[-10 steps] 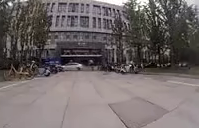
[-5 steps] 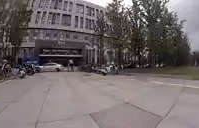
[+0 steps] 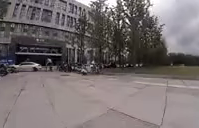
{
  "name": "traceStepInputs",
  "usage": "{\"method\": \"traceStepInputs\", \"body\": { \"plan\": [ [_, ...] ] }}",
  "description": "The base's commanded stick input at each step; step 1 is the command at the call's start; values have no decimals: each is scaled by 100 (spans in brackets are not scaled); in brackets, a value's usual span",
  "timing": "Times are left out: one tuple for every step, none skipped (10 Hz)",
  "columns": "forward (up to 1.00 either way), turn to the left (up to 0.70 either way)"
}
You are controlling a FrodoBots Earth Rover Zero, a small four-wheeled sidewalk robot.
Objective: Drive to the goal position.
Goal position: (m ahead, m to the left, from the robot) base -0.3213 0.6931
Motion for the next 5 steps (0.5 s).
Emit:
{"method": "traceStepInputs", "body": {
  "plan": [
    [70,0],
    [70,0],
    [70,0],
    [70,0],
    [70,0]
  ]
}}
